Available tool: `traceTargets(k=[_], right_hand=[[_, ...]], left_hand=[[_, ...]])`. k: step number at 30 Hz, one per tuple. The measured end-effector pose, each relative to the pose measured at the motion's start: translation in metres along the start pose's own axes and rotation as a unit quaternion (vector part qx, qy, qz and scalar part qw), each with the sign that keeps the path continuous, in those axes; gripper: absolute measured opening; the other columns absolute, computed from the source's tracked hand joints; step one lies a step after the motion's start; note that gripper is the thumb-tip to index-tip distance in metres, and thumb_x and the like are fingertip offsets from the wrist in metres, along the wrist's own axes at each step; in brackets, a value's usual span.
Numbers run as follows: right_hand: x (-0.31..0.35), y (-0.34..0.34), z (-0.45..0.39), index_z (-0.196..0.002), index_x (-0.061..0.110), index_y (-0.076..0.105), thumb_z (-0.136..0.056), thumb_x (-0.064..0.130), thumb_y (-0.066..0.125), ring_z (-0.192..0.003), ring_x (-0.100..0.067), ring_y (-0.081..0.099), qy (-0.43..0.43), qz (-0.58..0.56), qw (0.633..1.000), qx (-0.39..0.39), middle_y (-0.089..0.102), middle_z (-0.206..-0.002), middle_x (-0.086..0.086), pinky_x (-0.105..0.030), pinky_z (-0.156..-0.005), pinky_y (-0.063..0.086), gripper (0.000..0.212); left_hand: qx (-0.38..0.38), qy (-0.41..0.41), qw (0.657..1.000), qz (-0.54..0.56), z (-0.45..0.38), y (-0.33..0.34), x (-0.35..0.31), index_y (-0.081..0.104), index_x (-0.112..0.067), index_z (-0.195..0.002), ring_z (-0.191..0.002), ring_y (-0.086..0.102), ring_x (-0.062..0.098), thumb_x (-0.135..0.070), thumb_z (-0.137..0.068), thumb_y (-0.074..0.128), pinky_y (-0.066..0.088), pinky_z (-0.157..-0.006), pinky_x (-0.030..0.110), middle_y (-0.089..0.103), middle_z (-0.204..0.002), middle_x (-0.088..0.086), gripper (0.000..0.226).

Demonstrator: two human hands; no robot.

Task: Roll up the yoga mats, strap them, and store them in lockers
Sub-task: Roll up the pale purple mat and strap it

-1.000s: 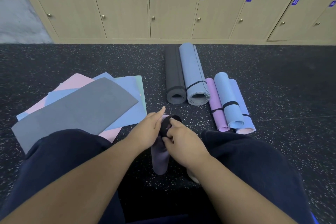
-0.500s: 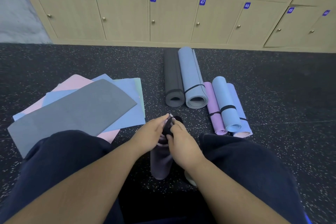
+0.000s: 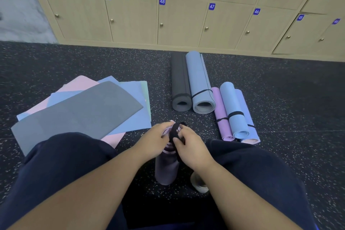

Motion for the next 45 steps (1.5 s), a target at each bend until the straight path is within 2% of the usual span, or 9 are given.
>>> traceTargets(k=[6,10,14,17,20,22,26,32,45], right_hand=[[0.0,0.001,0.0,-0.064,0.013,0.034,-0.09,0.004,0.054,-0.084,-0.015,0.047,-0.01,-0.008,1.0,0.004,0.05,-0.088,-0.001,-0.005,-0.068,0.031,0.034],[-0.002,0.0,0.0,-0.063,0.018,0.031,-0.089,0.004,0.054,-0.076,-0.009,0.043,-0.022,0.0,0.999,0.024,0.044,-0.082,0.007,-0.008,-0.067,0.031,0.037],[-0.006,-0.003,0.002,-0.066,0.018,0.033,-0.092,0.008,0.052,-0.08,-0.012,0.048,0.002,0.026,1.0,-0.006,0.051,-0.084,0.003,-0.015,-0.067,0.031,0.033],[-0.015,-0.017,0.003,-0.093,0.019,0.044,-0.096,0.013,0.047,-0.082,-0.023,0.053,0.067,0.016,0.995,-0.077,0.06,-0.089,-0.003,-0.03,-0.071,0.036,0.007],[-0.019,-0.022,0.007,-0.124,0.033,0.038,-0.093,0.004,0.04,-0.083,-0.019,0.061,0.082,0.004,0.996,-0.046,0.063,-0.094,-0.002,-0.029,-0.074,0.044,0.043],[-0.019,-0.018,0.01,-0.11,0.042,0.042,-0.089,0.0,0.037,-0.075,-0.018,0.063,0.082,0.021,0.996,-0.007,0.062,-0.086,0.001,-0.029,-0.07,0.047,0.047],[-0.023,-0.014,0.008,-0.069,0.026,0.057,-0.082,0.001,0.039,-0.075,-0.025,0.065,0.098,0.042,0.994,0.006,0.063,-0.066,0.002,-0.031,-0.072,0.053,0.033],[-0.012,-0.009,0.004,-0.085,0.016,0.065,-0.087,0.024,0.054,-0.075,-0.018,0.056,0.076,0.025,0.997,-0.011,0.066,-0.079,0.003,-0.027,-0.068,0.042,0.014],[-0.014,-0.011,-0.004,-0.07,0.009,0.059,-0.076,0.007,0.05,-0.061,-0.02,0.038,0.099,0.033,0.994,-0.025,0.054,-0.062,-0.002,-0.032,-0.06,0.039,0.011]], left_hand=[[-0.013,0.007,0.998,-0.059,0.003,-0.006,-0.007,0.017,-0.035,-0.151,-0.144,0.017,0.007,0.001,-0.089,0.042,0.019,-0.107,0.019,0.009,-0.159,-0.01,0.077],[0.012,0.014,0.994,-0.11,-0.002,-0.006,-0.007,0.037,-0.018,-0.146,-0.137,0.035,0.013,0.003,-0.092,0.041,0.024,-0.108,0.019,0.034,-0.149,-0.003,0.058],[-0.031,-0.012,0.994,-0.106,-0.001,-0.006,-0.006,0.048,-0.02,-0.133,-0.118,0.05,0.019,-0.01,-0.094,0.045,0.037,-0.101,0.031,0.049,-0.128,0.0,0.04],[-0.073,-0.035,0.992,-0.094,-0.002,-0.008,-0.002,0.051,-0.022,-0.127,-0.111,0.052,0.02,-0.01,-0.093,0.045,0.038,-0.098,0.032,0.048,-0.122,0.0,0.037],[-0.1,-0.058,0.99,-0.077,-0.004,-0.012,0.0,0.049,-0.02,-0.131,-0.111,0.051,0.02,-0.01,-0.093,0.045,0.037,-0.099,0.032,0.046,-0.124,0.002,0.039],[-0.102,-0.064,0.99,-0.078,-0.004,-0.011,-0.002,0.049,-0.021,-0.131,-0.112,0.051,0.021,-0.01,-0.093,0.045,0.038,-0.1,0.034,0.046,-0.125,0.002,0.04],[-0.104,-0.072,0.989,-0.075,-0.005,-0.008,-0.003,0.05,-0.022,-0.129,-0.112,0.051,0.022,-0.012,-0.093,0.045,0.038,-0.1,0.035,0.047,-0.125,0.001,0.039],[-0.09,-0.071,0.99,-0.083,-0.005,-0.006,-0.004,0.049,-0.025,-0.128,-0.11,0.052,0.02,-0.013,-0.091,0.046,0.04,-0.098,0.036,0.047,-0.124,0.0,0.039],[-0.066,-0.02,0.989,-0.129,-0.009,-0.006,-0.007,0.043,-0.022,-0.144,-0.132,0.041,0.012,-0.005,-0.094,0.041,0.026,-0.101,0.015,0.041,-0.148,-0.006,0.052]])
Point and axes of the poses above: each hand's wrist, its own z-axis away from the middle knuckle, its own y-axis out of the palm, x = y × z, the point moved 3 cm from there along -z, towards the middle knuckle
